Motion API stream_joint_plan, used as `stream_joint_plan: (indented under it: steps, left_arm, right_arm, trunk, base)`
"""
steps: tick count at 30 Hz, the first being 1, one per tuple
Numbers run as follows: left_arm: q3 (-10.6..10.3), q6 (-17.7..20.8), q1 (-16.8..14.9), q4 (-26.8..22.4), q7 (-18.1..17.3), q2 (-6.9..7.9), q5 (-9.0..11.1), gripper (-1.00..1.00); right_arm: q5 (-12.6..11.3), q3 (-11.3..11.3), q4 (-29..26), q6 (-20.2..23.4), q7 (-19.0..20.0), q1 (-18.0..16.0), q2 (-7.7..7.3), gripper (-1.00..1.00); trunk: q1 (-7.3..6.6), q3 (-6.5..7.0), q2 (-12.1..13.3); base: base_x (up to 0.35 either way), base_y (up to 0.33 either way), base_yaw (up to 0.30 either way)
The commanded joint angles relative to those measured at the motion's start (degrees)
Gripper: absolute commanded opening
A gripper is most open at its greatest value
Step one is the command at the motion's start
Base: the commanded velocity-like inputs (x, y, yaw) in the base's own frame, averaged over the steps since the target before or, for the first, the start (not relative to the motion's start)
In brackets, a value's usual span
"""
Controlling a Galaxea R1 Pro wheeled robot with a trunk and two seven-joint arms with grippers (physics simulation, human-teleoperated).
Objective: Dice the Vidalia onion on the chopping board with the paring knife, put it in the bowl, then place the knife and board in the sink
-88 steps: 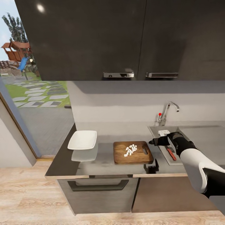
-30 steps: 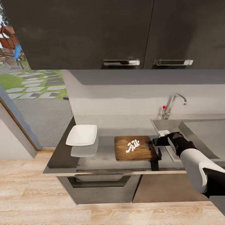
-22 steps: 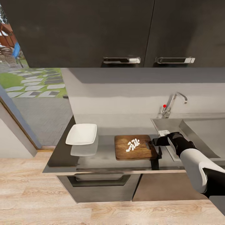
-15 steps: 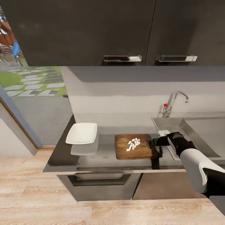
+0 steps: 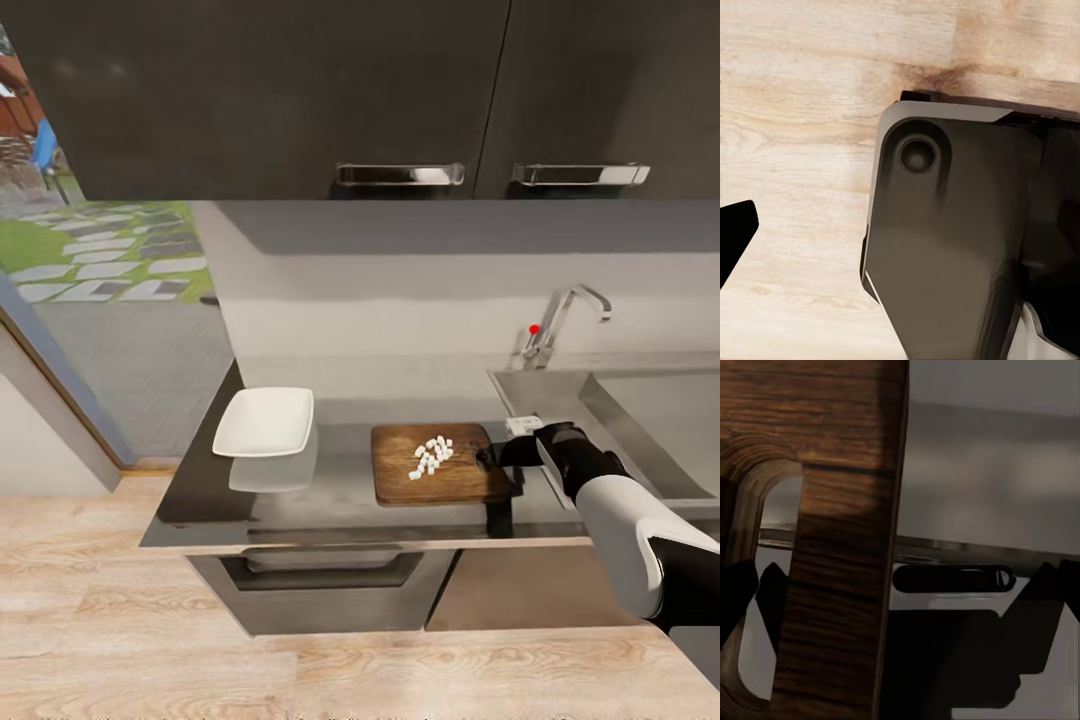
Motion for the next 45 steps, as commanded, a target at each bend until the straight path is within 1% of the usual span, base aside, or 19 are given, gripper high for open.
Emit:
stream_joint_plan:
  steps: [1,18,45]
  left_arm:
    - [-0.4,-0.4,-0.1,0.3,0.1,-0.04,0.4,1.00]
    - [-0.4,-0.4,-0.1,0.3,0.1,-0.04,0.4,1.00]
    - [-0.4,-0.4,-0.1,0.3,0.1,-0.04,0.4,1.00]
  right_arm:
    - [0.2,-0.5,0.0,0.3,0.5,0.0,0.04,1.00]
    - [0.2,-0.5,0.0,0.3,0.5,0.0,-0.01,1.00]
    - [0.2,-0.5,-0.1,0.3,0.4,0.0,0.00,1.00]
  trunk:
    - [0.05,-0.22,-0.1]
    - [0.05,-1.74,-0.1]
    - [0.05,-1.74,-0.1]
  base:
    - [0.000,0.020,0.000]
    - [0.000,0.002,0.000]
    - [0.000,0.000,0.000]
